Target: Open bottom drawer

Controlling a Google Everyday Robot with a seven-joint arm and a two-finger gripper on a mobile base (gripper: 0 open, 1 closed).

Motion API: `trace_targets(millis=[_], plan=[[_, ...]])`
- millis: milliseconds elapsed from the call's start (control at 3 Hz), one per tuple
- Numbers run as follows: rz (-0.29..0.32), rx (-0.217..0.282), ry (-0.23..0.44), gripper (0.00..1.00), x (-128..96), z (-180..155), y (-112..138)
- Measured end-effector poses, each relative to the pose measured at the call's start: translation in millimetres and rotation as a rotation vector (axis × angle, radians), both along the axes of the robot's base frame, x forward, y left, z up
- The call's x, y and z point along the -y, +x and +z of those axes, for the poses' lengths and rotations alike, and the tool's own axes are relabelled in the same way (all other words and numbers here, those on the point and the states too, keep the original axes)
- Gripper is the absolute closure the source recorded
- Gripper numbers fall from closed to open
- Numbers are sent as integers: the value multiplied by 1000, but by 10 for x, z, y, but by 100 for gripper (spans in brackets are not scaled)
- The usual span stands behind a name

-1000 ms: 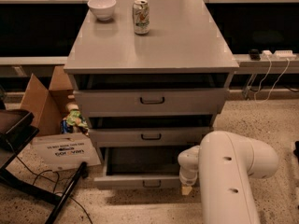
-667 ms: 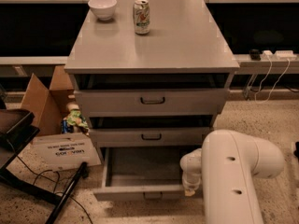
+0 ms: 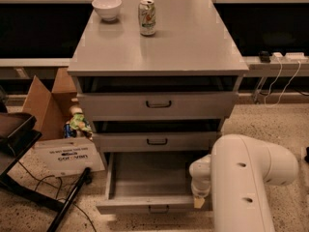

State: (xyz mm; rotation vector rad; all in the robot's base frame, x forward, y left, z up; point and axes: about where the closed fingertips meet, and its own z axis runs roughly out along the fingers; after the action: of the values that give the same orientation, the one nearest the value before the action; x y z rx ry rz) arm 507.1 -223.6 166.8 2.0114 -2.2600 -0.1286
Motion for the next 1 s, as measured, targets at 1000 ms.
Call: trace_targets(millis=[1000], plan=[[-17,-15,-17,100,36,44,-273]])
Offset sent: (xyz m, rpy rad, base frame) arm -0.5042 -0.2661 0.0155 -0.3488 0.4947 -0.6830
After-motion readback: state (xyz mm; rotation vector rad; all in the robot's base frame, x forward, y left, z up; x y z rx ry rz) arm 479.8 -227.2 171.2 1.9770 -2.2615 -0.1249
